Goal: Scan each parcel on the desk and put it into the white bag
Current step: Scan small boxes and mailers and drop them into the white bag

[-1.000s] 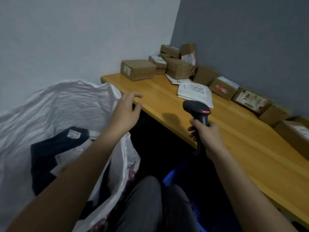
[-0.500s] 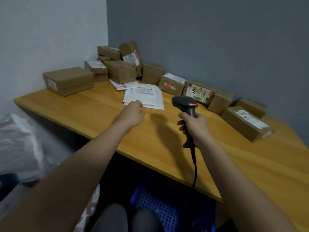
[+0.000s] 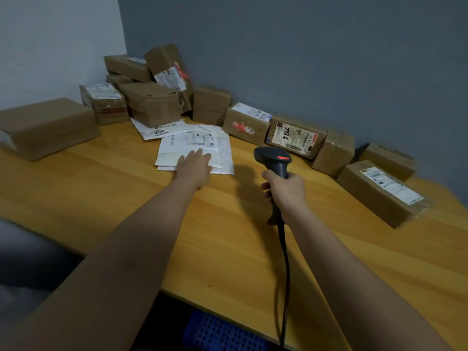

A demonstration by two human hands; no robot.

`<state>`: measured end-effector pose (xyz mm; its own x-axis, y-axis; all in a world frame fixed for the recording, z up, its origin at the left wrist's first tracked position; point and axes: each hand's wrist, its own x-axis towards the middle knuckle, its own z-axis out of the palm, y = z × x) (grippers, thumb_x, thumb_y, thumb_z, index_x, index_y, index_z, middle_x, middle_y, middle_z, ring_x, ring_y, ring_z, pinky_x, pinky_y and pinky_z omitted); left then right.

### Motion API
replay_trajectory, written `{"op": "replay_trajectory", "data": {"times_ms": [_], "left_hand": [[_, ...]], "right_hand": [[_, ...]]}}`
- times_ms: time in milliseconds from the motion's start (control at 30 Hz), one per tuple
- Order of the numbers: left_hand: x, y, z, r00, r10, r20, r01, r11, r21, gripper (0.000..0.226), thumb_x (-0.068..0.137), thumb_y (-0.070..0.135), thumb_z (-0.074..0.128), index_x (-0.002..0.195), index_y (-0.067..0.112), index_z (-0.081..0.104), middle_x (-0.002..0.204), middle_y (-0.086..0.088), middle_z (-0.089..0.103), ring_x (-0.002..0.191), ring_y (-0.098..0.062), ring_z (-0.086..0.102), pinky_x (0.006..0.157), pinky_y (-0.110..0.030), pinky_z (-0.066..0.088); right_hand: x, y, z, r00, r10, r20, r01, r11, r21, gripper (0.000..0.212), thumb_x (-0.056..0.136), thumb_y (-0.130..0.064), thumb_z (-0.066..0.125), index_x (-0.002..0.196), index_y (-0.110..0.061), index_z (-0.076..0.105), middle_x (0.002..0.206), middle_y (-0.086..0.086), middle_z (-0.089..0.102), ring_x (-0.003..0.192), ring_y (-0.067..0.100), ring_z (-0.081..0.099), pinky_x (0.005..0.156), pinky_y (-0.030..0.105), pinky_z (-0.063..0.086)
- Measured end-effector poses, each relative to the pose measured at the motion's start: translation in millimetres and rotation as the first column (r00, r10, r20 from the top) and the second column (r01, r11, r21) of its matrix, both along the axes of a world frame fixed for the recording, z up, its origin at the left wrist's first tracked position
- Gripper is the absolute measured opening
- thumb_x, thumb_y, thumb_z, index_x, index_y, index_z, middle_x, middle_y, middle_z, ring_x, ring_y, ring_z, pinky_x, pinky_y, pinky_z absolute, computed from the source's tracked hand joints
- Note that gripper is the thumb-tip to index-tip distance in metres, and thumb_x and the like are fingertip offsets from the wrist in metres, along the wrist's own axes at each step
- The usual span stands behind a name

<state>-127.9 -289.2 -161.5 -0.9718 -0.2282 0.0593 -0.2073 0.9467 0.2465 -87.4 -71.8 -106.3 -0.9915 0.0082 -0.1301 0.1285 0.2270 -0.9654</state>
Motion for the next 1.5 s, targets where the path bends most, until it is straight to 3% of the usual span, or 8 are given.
{"op": "replay_trajectory", "data": {"times_ms": [300,500,667,900,1000,1167,1333,1500], "left_hand": [[39.0,48.7,22.9,0.980,-0.193,0.051,0.197,0.893,-0.404,0.022,0.095,0.005,0.043,0.114,0.012,0.052,0.104,-0.009,0.064,0.095,-0.029,0.062,0.064,-0.032,0.035],[121.2,74.7,32.3,0.923,-0.185,-0.336,0.205,0.979,0.023,0.029,0.096,0.012,0.051,0.119,0.017,0.066,0.115,-0.007,0.066,0.109,-0.028,0.057,0.082,-0.038,0.046],[205.7,97.1,18.9,0.782,-0.153,-0.605,0.183,0.983,-0.012,0.024,0.084,0.009,0.071,0.099,0.026,0.076,0.082,0.001,0.046,0.079,-0.024,0.044,0.058,-0.032,0.035],[294.3,106.1,18.1,0.893,-0.060,-0.445,0.198,0.942,0.271,0.027,0.096,0.017,0.054,0.117,0.027,0.069,0.099,0.005,0.067,0.095,-0.021,0.061,0.068,-0.032,0.049],[322.2,107.4,9.8,0.916,0.099,-0.390,0.129,0.845,0.519,0.028,0.098,0.014,0.045,0.111,0.025,0.067,0.070,0.015,0.056,0.063,-0.006,0.055,0.055,-0.016,0.038],[343.2,106.3,-4.8,0.894,0.316,-0.318,0.019,0.681,0.732,0.016,0.095,0.040,0.054,0.097,0.025,0.051,0.099,0.007,0.055,0.087,-0.013,0.059,0.081,-0.039,0.057],[351.2,112.1,-3.3,0.855,0.404,-0.324,0.056,0.549,0.834,0.042,0.091,0.007,0.061,0.125,0.019,0.040,0.128,-0.003,0.046,0.095,-0.014,0.060,0.056,-0.018,0.056],[352.7,106.1,-0.3,0.828,0.425,-0.367,0.131,0.489,0.863,0.062,0.085,0.001,0.064,0.138,0.021,0.040,0.113,-0.001,0.060,0.099,-0.013,0.063,0.083,-0.031,0.056]], "right_hand": [[21.4,31.8,6.9,1.000,-0.002,-0.001,0.002,1.000,-0.007,0.014,0.089,-0.023,0.066,0.097,-0.013,0.061,0.084,0.009,0.069,0.064,0.018,0.060,0.060,0.030,0.049],[75.6,64.3,29.1,0.999,0.012,-0.033,-0.016,0.994,-0.104,0.015,0.089,-0.021,0.066,0.097,-0.009,0.061,0.080,0.009,0.067,0.060,0.017,0.056,0.059,0.030,0.047],[132.5,87.2,31.3,0.995,0.084,-0.057,-0.087,0.994,-0.067,0.016,0.089,-0.022,0.067,0.098,-0.009,0.063,0.080,0.008,0.068,0.060,0.015,0.058,0.056,0.027,0.047],[210.0,106.7,3.8,0.991,0.117,-0.066,-0.123,0.987,-0.102,0.015,0.090,-0.020,0.067,0.095,-0.007,0.064,0.074,0.007,0.066,0.055,0.016,0.056,0.053,0.027,0.044],[237.1,113.9,-12.9,0.996,0.061,-0.059,-0.068,0.991,-0.118,0.015,0.090,-0.021,0.066,0.093,-0.006,0.065,0.073,0.007,0.065,0.055,0.016,0.054,0.053,0.027,0.043],[271.4,122.6,-35.5,0.996,0.068,-0.060,-0.076,0.988,-0.136,0.011,0.092,-0.017,0.064,0.088,-0.006,0.064,0.070,0.006,0.064,0.054,0.014,0.054,0.051,0.026,0.044],[290.3,126.4,-52.7,0.994,0.104,-0.042,-0.109,0.985,-0.131,0.008,0.092,-0.017,0.065,0.090,-0.009,0.065,0.070,0.004,0.065,0.052,0.011,0.056,0.049,0.023,0.045],[292.2,127.4,-59.5,0.997,0.049,-0.062,-0.059,0.983,-0.173,0.006,0.092,-0.016,0.065,0.088,-0.011,0.065,0.069,0.004,0.065,0.051,0.009,0.056,0.048,0.021,0.044]]}}
